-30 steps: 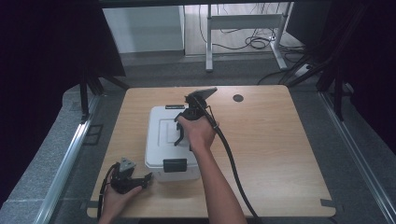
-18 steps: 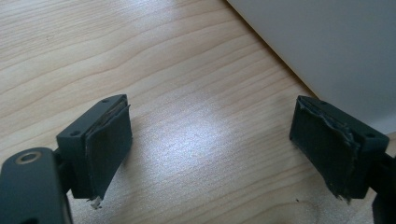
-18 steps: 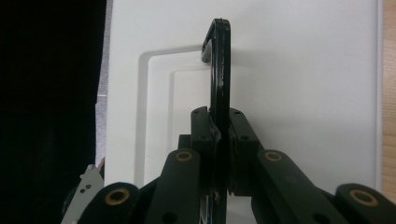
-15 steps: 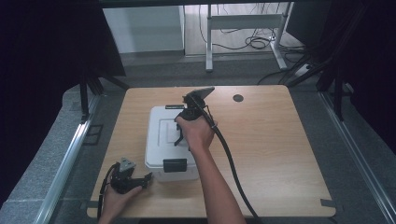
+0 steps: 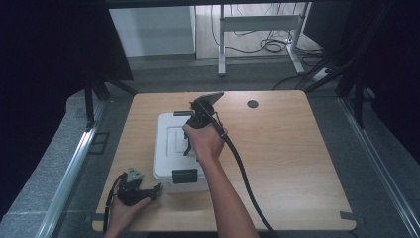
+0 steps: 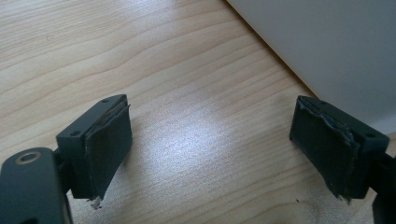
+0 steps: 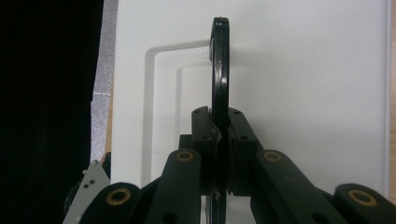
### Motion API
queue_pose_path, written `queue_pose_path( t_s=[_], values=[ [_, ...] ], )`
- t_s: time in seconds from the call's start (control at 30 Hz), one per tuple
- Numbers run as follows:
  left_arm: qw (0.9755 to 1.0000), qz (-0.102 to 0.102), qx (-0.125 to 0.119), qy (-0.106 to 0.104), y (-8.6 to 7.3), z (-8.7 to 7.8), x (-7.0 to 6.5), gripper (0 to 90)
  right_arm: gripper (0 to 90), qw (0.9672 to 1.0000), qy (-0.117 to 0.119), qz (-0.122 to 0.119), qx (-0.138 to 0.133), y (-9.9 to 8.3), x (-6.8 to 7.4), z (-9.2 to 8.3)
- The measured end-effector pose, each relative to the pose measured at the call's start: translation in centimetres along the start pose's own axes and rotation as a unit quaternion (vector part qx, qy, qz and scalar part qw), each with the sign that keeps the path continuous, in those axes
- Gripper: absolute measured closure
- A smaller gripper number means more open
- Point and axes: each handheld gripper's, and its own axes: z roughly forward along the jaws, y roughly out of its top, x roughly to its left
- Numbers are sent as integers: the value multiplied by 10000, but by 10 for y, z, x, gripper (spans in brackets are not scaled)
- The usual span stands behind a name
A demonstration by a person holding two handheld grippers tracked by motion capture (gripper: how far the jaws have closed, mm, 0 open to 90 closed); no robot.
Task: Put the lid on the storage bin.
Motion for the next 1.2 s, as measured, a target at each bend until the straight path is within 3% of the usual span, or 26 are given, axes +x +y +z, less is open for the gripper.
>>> queue_pose_path(
  t_s=[0.27, 0.37, 0.57, 0.87, 1.2],
  values=[
    [10000, 10, 8, 0, 0, 0, 0, 128, 839, 10000, -4, 26, 49, -1, -1, 6],
    [10000, 11, 9, 0, 0, 0, 0, 128, 778, 9999, 70, -89, -18, -1, -1, 3],
    [10000, 13, 10, 0, 0, 0, 0, 128, 639, 9977, 120, -509, -435, -1, -7, -16],
    [10000, 14, 23, -4, 0, 0, 0, 128, 524, 9896, 324, -1124, -839, -12, -40, -40],
    [10000, 14, 24, -5, 0, 0, 0, 128, 499, 9867, 487, -1105, -1089, -32, -94, -63]
  ],
)
